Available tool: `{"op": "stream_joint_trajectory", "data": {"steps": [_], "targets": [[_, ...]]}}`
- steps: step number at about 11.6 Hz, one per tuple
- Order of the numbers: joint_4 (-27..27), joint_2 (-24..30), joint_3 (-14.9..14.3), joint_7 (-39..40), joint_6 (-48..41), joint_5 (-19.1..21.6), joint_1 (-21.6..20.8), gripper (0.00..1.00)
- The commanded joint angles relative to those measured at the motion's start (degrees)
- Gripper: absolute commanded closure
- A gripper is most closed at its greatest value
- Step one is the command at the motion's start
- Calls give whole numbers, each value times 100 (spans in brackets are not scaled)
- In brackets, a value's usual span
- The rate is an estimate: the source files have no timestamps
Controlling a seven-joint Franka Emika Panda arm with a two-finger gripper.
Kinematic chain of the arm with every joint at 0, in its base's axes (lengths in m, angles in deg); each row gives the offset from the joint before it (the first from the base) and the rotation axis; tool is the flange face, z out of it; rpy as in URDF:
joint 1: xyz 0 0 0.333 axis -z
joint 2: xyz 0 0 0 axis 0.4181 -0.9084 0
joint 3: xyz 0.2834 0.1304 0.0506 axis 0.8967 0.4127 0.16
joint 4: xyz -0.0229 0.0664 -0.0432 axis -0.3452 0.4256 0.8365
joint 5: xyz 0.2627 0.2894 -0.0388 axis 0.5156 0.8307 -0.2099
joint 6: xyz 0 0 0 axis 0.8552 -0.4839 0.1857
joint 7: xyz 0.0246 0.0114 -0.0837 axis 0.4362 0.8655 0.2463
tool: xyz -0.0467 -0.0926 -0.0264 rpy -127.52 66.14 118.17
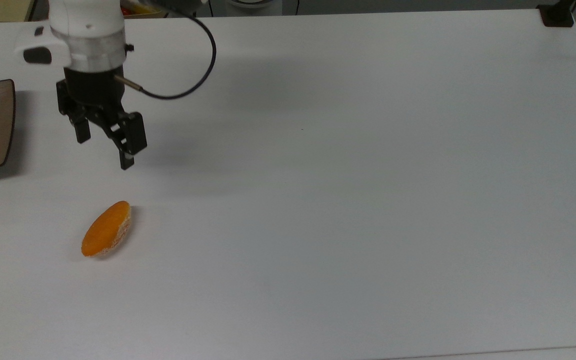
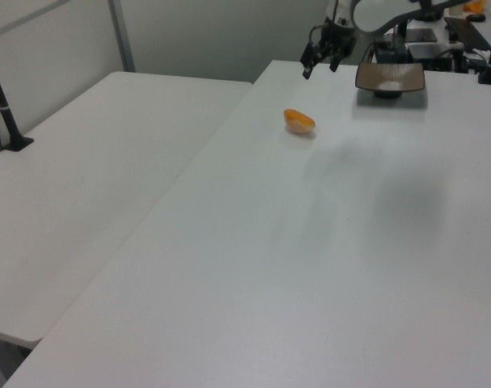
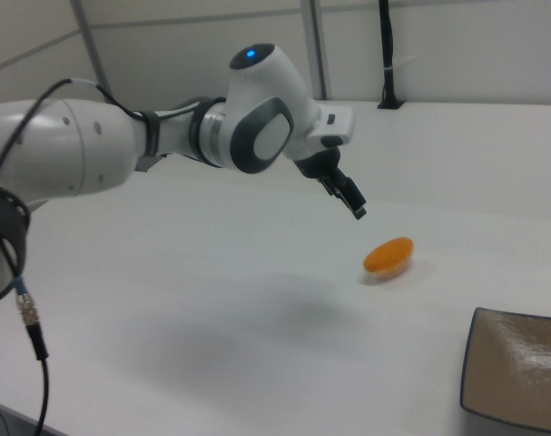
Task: Bread is placed on a ceramic plate
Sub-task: 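Move the open gripper over the orange bread roll and lower it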
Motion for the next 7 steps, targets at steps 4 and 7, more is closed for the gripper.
{"op": "stream_joint_trajectory", "data": {"steps": [4, 7], "targets": [[-792, -1205, -188, -190, 880, -33, -53, 0], [-836, -1531, -188, -181, 1261, -33, -53, 0]]}}
